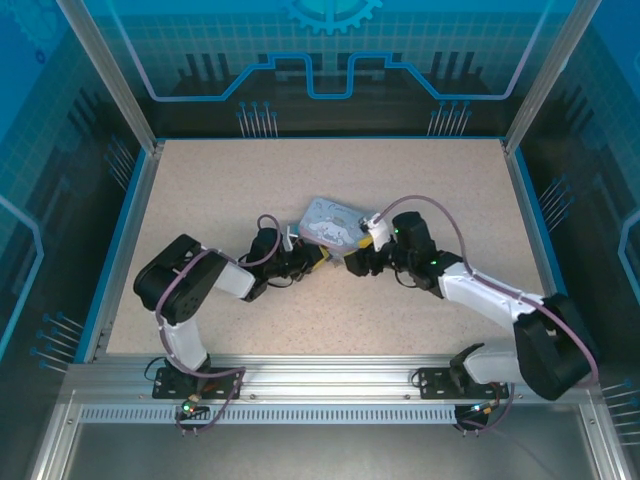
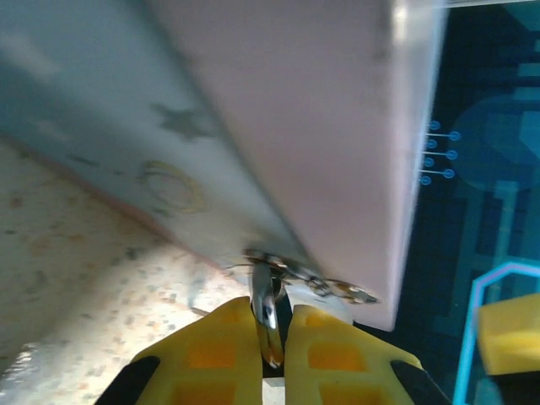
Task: Unlock a padlock with a key
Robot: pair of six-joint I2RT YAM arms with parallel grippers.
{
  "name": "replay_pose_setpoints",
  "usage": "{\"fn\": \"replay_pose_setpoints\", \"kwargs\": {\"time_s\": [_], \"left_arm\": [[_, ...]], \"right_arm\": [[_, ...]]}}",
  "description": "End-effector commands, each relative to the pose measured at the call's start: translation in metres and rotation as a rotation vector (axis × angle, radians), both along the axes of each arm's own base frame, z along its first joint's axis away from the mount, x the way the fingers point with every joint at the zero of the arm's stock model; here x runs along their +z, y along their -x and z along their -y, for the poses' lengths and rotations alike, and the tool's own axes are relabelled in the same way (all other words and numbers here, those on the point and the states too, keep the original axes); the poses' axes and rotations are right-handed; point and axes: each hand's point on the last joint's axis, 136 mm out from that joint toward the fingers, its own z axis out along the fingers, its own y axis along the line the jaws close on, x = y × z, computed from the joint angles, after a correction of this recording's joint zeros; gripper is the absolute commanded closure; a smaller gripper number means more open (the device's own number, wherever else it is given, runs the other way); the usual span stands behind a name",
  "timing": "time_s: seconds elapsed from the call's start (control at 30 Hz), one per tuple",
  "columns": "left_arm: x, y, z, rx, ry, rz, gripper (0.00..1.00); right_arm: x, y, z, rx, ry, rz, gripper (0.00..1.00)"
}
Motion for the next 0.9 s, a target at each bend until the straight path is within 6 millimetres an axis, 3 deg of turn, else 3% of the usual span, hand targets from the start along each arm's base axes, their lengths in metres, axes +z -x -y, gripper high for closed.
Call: {"fn": "replay_pose_setpoints", "kwargs": {"time_s": [0.0,0.03,0.23,0.37,0.53,0.73,0.87], "left_arm": [[-0.002,-0.006,-0.002,0.007,-0.029,0.042,1.0],[-0.004,-0.006,-0.003,0.008,-0.035,0.04,0.99],[-0.013,0.003,-0.014,0.036,-0.065,0.02,0.6],[-0.005,0.016,-0.026,0.056,-0.091,0.027,0.5],[0.027,0.029,-0.045,0.046,-0.21,0.081,0.38],[0.081,0.0,-0.096,0.103,-0.316,0.172,0.21],[0.092,-0.037,-0.121,0.115,-0.366,0.204,0.17]], "right_arm": [[-0.004,0.001,0.024,-0.13,-0.014,-0.121,0.32],[-0.005,0.0,0.028,-0.155,-0.014,-0.141,0.32],[-0.019,-0.01,0.044,-0.291,0.015,-0.283,0.23],[-0.021,-0.018,0.038,-0.321,-0.023,-0.342,0.16],[-0.021,-0.032,0.03,-0.345,-0.057,-0.376,0.11],[-0.027,-0.053,0.018,-0.361,-0.088,-0.426,0.0],[-0.033,-0.067,0.009,-0.37,-0.111,-0.467,0.0]]}}
